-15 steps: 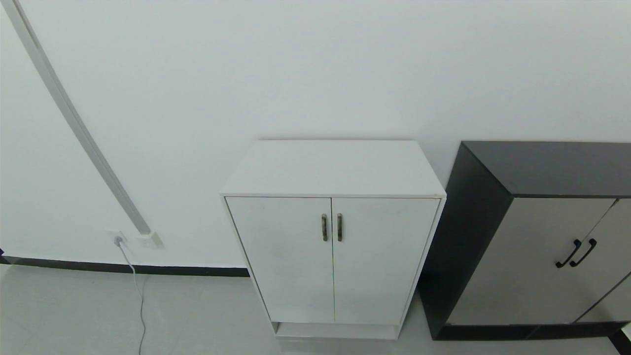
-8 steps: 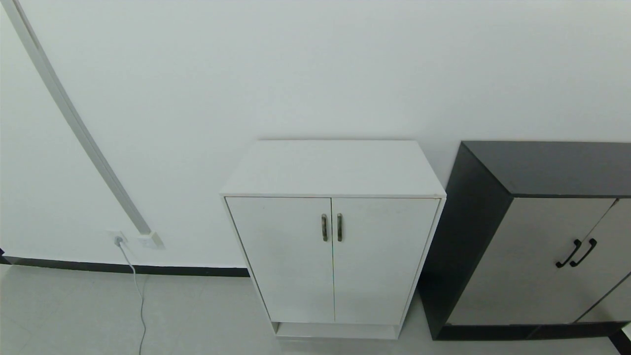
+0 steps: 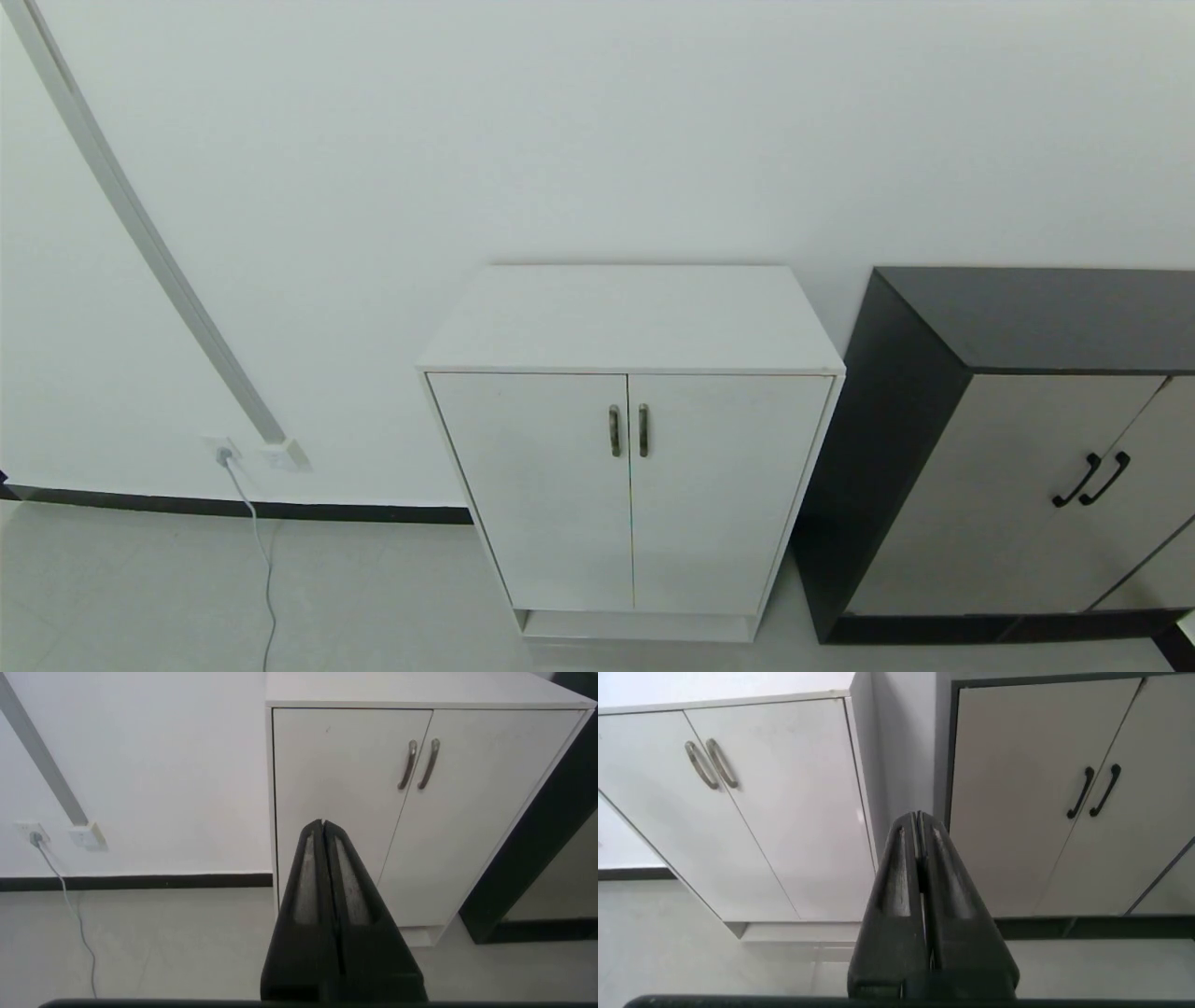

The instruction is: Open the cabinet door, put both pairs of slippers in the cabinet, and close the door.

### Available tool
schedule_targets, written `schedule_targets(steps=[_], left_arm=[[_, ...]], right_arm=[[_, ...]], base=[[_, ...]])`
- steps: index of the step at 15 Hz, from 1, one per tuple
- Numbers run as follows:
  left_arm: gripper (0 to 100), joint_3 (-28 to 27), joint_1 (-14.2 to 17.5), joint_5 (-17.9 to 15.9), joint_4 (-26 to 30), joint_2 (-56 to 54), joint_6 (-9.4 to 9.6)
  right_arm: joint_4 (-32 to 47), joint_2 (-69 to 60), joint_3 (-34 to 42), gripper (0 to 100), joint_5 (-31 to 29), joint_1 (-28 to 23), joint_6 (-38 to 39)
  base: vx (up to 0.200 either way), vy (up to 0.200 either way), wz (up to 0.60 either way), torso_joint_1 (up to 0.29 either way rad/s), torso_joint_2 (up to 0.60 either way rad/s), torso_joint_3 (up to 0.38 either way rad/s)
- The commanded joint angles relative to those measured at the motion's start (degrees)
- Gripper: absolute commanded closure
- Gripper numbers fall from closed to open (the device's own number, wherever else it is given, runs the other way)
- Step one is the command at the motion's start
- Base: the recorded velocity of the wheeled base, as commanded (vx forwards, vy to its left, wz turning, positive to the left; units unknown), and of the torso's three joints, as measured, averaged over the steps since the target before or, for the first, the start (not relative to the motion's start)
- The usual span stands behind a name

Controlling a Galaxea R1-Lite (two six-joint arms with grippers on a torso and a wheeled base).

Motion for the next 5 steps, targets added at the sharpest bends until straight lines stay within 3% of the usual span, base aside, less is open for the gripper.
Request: schedule_targets(steps=[1, 5], left_arm=[[100, 0.01, 0.02, 0.01, -0.01, -0.01, 0.01], [100, 0.01, 0.02, 0.01, -0.01, -0.01, 0.01]], right_arm=[[0.03, -0.18, 0.0, 100, 0.06, 0.01, -0.05], [0.03, -0.18, 0.0, 100, 0.06, 0.01, -0.22]], base=[[0.0, 0.0, 0.0, 0.0, 0.0, 0.0], [0.0, 0.0, 0.0, 0.0, 0.0, 0.0]])
